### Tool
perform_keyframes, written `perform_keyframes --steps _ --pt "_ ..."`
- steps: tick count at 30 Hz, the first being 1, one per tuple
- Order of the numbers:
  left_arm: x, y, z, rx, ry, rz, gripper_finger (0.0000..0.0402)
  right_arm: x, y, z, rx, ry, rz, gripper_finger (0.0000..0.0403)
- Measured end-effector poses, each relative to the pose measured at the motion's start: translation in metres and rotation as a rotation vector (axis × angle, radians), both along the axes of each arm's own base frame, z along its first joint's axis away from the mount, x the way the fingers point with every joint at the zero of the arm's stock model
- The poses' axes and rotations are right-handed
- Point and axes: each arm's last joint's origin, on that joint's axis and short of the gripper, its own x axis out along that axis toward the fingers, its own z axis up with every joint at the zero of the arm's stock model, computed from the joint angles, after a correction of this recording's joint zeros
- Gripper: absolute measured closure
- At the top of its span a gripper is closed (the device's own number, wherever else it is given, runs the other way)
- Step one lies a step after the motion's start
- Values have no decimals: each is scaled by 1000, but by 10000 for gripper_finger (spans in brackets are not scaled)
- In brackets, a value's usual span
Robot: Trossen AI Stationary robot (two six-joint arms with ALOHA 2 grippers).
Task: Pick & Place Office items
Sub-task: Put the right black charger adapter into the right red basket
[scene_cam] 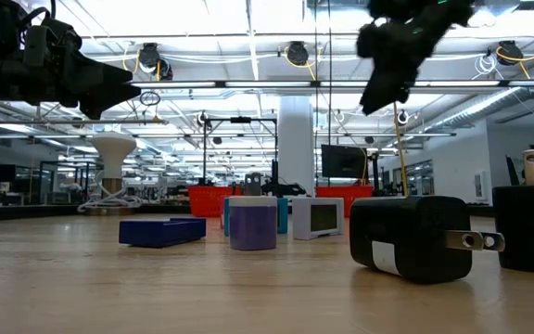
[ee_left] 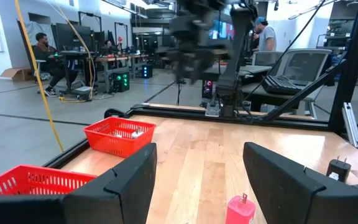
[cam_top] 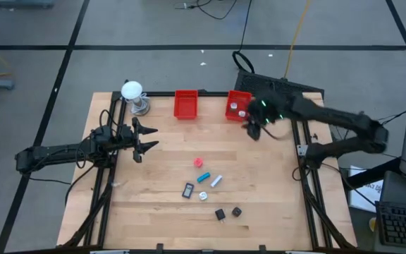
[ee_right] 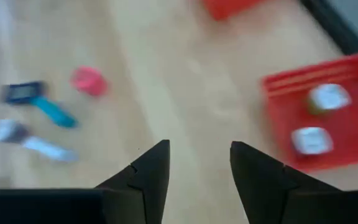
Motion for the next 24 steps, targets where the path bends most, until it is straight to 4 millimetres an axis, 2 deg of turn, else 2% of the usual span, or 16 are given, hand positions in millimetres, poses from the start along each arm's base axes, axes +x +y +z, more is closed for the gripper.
perform_keyframes --steps 5,9,12,16,24 --pt "0 0 0 0 0 1 158 -22 41 -31 5 -261 64 248" --pt "0 0 0 0 0 1 158 -30 62 -64 -17 -434 164 248" --pt "0 0 0 0 0 1 158 -32 73 -82 -11 -505 211 248" --pt "0 0 0 0 0 1 158 -28 86 -95 11 -561 270 248" --pt "0 0 0 0 0 1 158 -10 111 -105 5 -636 415 248"
